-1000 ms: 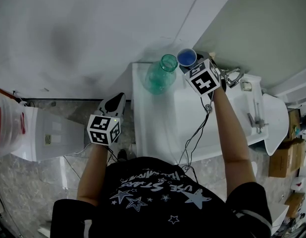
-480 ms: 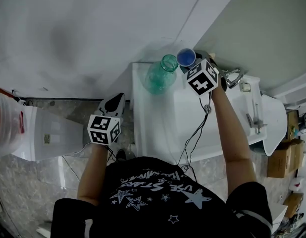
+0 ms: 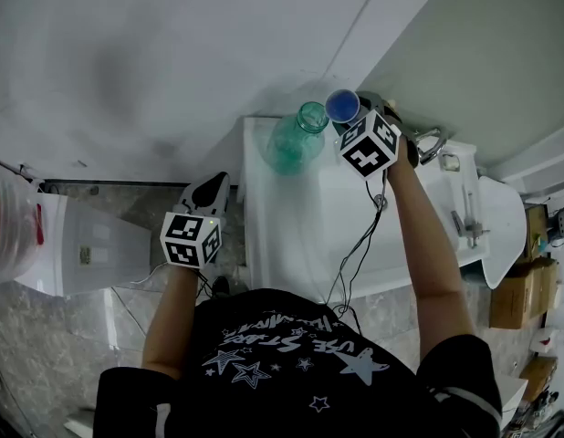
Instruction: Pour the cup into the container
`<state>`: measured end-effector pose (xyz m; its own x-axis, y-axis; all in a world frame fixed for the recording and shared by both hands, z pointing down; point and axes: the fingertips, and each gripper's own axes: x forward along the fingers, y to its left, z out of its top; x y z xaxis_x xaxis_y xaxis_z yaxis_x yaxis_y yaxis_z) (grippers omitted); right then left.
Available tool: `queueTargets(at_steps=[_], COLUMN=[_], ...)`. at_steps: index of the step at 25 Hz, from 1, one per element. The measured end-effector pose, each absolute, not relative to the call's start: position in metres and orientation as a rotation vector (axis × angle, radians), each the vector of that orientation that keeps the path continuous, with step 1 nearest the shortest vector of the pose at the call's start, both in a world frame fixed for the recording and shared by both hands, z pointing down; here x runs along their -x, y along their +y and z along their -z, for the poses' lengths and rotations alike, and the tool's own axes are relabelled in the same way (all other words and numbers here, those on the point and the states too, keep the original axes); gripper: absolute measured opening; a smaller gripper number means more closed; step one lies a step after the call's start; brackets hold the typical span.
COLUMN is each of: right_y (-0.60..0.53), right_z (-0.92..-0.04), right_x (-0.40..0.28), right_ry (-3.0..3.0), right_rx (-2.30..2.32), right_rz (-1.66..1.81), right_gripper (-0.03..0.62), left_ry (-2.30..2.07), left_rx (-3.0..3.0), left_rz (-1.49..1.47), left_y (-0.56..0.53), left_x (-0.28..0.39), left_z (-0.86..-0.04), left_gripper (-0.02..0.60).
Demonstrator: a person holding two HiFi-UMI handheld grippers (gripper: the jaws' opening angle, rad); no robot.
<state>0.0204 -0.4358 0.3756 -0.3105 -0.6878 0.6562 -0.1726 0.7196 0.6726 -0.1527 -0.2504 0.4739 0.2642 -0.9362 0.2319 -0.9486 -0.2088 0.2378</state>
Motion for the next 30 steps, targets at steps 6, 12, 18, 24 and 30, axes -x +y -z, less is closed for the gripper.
queueTargets(at_steps=[6, 12, 18, 24, 30], right_y=[-0.437, -0.439, -0.441, -0.441, -0.442], right_z=[-0.372, -0.369, -0.365, -0.362, -0.365], right_x=[-0.022, -0.02, -0.02, -0.017, -0.018], right_ry=[-1.815, -1.788, -1.745, -1.731, -1.705], right_rx=[-0.671, -0.67, -0.669, -0.672, -0.67], right_rz=[0.642, 0.687, 0.746, 0.777, 0.805], right_gripper=[0.253, 0.253, 0.253, 0.253, 0.252], left_ry=[-1.732, -1.732, -1.731, -1.733, -1.734], left_rx=[-2.209, -2.208, -2.214, -2.215, -2.21], left_rz=[-0.043, -0.044, -0.043, -0.043, -0.043], left_y=[-0.251, -0.25, -0.25, -0.249, -0.248], left_x=[0.154, 0.155, 0.156, 0.156, 0.157], left_z=[-0.471, -0.473, -0.472, -0.472, -0.473], left_gripper=[0.012, 0.012, 0.012, 0.012, 0.012])
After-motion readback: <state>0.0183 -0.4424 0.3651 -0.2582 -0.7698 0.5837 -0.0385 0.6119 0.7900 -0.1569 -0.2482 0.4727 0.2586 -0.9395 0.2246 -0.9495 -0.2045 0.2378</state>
